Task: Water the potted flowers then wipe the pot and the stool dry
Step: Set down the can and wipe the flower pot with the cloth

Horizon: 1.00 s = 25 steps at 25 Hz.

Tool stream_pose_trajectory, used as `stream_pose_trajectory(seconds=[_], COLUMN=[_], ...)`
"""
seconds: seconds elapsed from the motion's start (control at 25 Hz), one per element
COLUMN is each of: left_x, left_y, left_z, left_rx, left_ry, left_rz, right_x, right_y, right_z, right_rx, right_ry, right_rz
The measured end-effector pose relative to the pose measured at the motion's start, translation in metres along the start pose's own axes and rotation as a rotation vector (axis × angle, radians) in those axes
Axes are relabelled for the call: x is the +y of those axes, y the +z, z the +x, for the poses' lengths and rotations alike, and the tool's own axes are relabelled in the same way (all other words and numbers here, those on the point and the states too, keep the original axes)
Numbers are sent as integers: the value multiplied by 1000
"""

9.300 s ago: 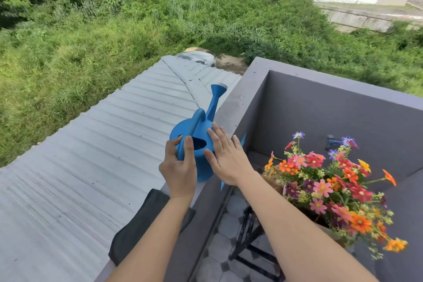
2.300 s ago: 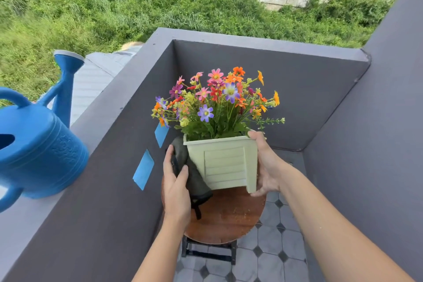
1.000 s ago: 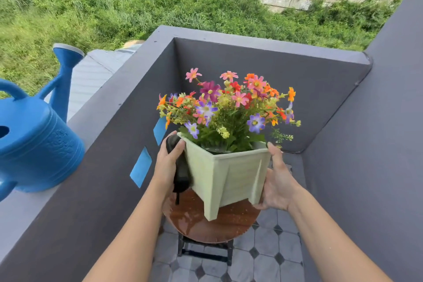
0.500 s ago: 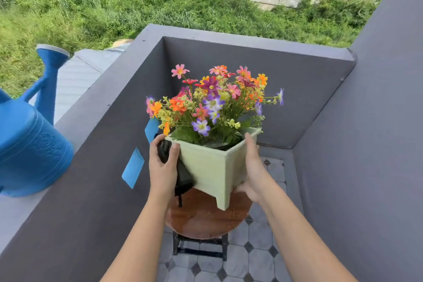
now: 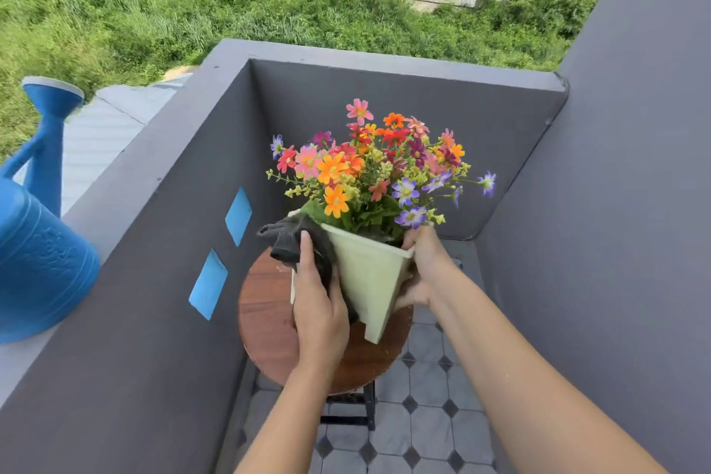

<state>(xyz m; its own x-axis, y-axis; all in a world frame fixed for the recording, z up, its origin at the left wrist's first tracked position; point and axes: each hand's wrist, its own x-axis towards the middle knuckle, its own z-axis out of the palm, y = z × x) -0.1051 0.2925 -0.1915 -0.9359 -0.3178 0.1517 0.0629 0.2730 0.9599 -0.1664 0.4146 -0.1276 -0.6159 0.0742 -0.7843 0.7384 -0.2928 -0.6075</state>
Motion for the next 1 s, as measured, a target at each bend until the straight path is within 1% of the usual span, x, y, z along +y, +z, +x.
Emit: stream_pose_trajectory(seconds=[0.04, 0.08, 0.12, 0.2, 0.24, 0.28, 0.4, 0.44, 0.48, 0.52, 0.56, 0.64, 0.68, 0.72, 0.84, 0.88, 0.92, 0.96, 1.0], left_x=[0, 0, 0, 2, 4, 10, 16, 15, 11, 8, 4, -1, -2, 2, 12, 9, 4, 1, -3], left_y=[0, 0, -2, -4, -3, 1, 10, 8, 5, 2, -2, -6, -6, -5, -2, -3, -4, -6, -8], left_z=[-3, 0, 7, 23, 27, 22, -12, -18, -16, -8, 5, 27, 30, 25, -16, -22, -21, -14, -3], left_rx=[-62, -80, -38, 133, 164, 128, -106, -153, -157, -116, -40, 109, 128, 91, -179, -223, -220, -177, -119], left_ry=[84, 130, 113, -62, -123, -120, 61, 100, 129, 135, 96, -79, -124, -103, 122, 182, 220, 206, 147], left_rz=[20, 32, 33, 18, 10, 12, 15, 18, 34, 49, 56, 58, 52, 37, 24, 65, 113, 156, 187], right_x=[0, 1, 2, 5, 5, 5, 4, 4, 5, 5, 6, 9, 9, 8, 5, 4, 3, 3, 4], right_y=[-1, -4, -4, -5, -5, -5, -6, -6, -6, -5, -5, -2, -1, 0, 0, 1, 1, 1, 0], right_z=[0, 2, 2, 4, 6, 7, 15, 16, 16, 17, 18, 18, 19, 19, 18, 17, 15, 13, 12], right_rx=[-19, -44, -58, -73, -70, -69, -71, -71, -80, -94, -106, -115, -114, -110, -109, -115, -123, -126, -130], right_ry=[16, 26, 28, 21, 17, 13, 27, 29, 35, 42, 49, 55, 49, 39, 36, 42, 48, 54, 63], right_rz=[-13, -35, -53, -70, -75, -76, -70, -66, -61, -60, -54, -49, -54, -60, -86, -94, -100, -99, -92])
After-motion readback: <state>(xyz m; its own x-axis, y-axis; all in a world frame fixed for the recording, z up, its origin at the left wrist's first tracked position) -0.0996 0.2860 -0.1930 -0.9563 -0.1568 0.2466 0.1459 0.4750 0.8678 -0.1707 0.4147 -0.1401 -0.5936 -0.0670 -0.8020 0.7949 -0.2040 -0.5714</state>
